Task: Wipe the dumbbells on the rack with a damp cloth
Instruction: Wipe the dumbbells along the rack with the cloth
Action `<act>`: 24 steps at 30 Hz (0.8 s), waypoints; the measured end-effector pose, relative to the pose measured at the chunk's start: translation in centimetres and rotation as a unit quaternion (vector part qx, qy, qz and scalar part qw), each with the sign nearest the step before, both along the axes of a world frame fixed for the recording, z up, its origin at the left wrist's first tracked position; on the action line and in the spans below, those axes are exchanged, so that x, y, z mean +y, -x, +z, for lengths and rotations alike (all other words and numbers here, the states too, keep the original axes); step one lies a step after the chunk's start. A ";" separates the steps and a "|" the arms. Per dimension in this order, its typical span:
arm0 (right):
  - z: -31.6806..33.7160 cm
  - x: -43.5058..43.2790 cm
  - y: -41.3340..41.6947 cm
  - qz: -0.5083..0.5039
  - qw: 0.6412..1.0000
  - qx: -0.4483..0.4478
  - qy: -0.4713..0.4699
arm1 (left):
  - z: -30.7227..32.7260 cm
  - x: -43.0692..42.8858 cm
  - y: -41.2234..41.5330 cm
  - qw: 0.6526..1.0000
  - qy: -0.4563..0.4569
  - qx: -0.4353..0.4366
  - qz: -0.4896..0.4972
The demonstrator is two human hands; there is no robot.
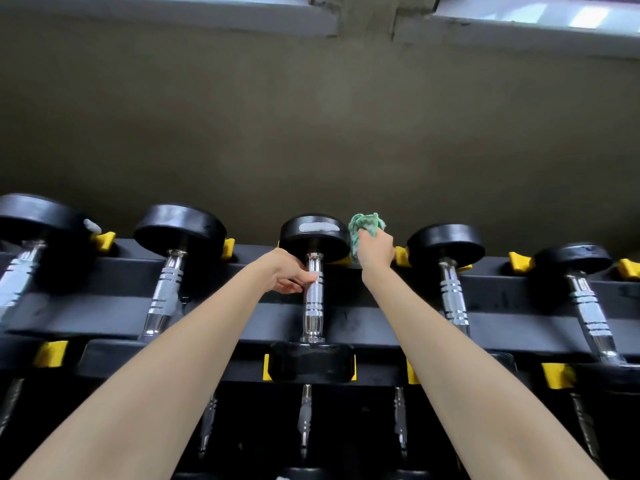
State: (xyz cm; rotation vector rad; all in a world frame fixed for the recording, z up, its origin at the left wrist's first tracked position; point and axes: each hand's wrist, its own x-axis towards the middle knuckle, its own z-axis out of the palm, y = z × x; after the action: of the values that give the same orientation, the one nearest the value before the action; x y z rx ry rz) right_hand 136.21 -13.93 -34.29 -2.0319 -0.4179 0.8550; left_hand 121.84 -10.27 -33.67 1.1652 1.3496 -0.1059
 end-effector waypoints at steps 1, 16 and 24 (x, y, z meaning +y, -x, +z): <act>0.1 0.0 0.0 0.009 1.000 -0.006 0.003 | -0.2 -0.1 0.1 1.000 0.002 -0.005 0.010; 3.2 0.3 4.0 0.148 0.959 -0.227 -0.080 | -1.5 -0.8 1.1 0.995 0.045 -0.023 0.081; 4.4 2.3 7.0 0.244 0.927 -0.281 -0.040 | -1.5 -1.3 2.3 0.980 0.100 -0.121 0.123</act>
State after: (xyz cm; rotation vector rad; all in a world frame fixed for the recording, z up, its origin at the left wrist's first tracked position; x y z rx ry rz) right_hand 129.19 -11.60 -29.88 -2.1052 -1.2993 0.4989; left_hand 119.56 -11.55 -35.21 0.8076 1.2255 0.0759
